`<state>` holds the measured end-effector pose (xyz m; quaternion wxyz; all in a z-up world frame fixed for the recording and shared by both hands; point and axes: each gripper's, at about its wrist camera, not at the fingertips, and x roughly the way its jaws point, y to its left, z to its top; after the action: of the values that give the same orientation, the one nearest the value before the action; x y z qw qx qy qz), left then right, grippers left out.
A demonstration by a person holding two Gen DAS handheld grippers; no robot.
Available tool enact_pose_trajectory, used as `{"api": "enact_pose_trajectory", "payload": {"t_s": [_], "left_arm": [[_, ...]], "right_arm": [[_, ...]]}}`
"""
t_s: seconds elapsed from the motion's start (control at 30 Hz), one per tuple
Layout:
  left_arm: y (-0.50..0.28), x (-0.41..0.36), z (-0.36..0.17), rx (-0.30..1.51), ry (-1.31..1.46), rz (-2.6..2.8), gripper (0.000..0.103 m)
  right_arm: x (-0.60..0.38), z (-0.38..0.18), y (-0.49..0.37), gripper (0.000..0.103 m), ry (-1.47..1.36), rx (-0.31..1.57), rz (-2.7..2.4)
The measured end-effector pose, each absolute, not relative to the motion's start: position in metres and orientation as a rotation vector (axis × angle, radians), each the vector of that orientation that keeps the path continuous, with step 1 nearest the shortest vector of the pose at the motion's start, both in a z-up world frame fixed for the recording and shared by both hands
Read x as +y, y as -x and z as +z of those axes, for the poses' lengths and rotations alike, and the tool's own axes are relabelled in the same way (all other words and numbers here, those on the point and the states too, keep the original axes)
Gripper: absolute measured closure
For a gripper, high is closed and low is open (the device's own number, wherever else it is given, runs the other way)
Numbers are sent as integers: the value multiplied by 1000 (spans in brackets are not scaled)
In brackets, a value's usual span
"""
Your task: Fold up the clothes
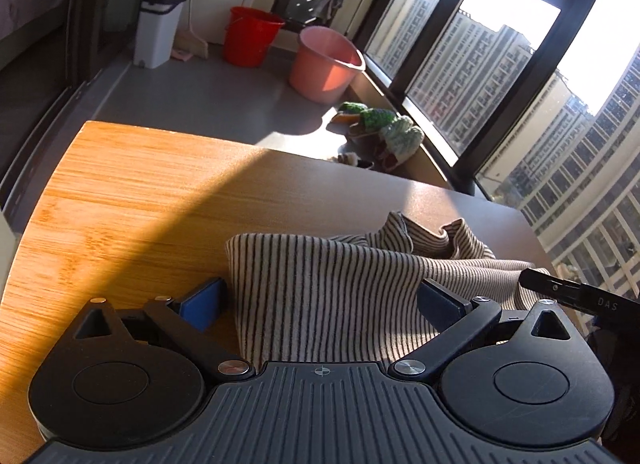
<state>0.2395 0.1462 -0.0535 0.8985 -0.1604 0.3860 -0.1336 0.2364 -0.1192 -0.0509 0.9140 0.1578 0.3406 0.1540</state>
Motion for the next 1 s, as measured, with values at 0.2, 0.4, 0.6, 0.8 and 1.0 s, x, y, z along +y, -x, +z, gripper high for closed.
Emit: {"api": "enact_pose_trajectory", "payload": {"t_s": [0.2,0.4,0.6,0.8,1.0], "left_arm": [[-248,136,-56,759,290,-279,17],[-274,151,-50,762,391,-264,68],[-223,160,-2,583,341,-367,74],[-128,159,5,525,211,-467,74],[-77,160,-16,583,167,-459,69]], "right_arm": [[-114,-50,-248,70,-308,711,349],[-100,-25,-273,80,-241,677,333],[-100,14,-212,82,-189,562,454],[-104,16,-129,84,-110,579,504],[-105,5,-71,84,-41,624,483]]}}
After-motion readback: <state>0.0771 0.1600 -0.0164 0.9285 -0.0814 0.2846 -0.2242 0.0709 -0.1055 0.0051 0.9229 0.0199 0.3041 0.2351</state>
